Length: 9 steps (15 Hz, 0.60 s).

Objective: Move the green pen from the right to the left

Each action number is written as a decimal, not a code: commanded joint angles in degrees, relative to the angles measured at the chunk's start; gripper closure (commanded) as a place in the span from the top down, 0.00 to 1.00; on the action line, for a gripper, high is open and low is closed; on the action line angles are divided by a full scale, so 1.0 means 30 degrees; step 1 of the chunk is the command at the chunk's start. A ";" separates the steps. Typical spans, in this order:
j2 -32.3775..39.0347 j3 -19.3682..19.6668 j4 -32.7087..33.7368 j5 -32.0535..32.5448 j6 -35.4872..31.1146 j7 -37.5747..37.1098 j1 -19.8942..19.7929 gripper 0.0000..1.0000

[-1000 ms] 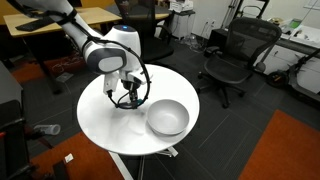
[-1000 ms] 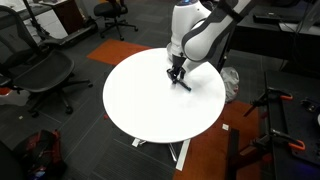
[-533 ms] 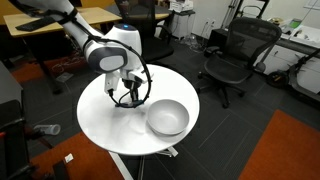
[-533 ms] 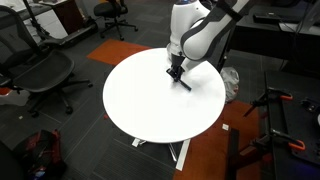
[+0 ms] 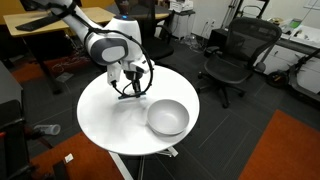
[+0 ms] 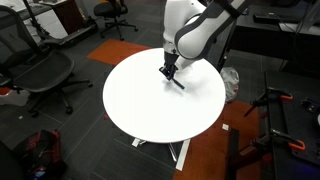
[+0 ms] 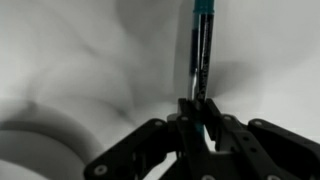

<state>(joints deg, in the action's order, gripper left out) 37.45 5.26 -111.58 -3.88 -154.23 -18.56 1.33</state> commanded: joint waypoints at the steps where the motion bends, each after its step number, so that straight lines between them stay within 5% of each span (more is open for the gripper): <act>1: -0.0318 -0.0190 0.0747 -0.0159 0.0732 0.0158 0.0462 0.05; 9: 0.0429 -0.1799 0.3232 -0.1407 0.1693 0.0045 0.0420 0.05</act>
<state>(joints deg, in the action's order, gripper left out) 37.53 1.32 -105.99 -5.05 -152.53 -18.51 3.03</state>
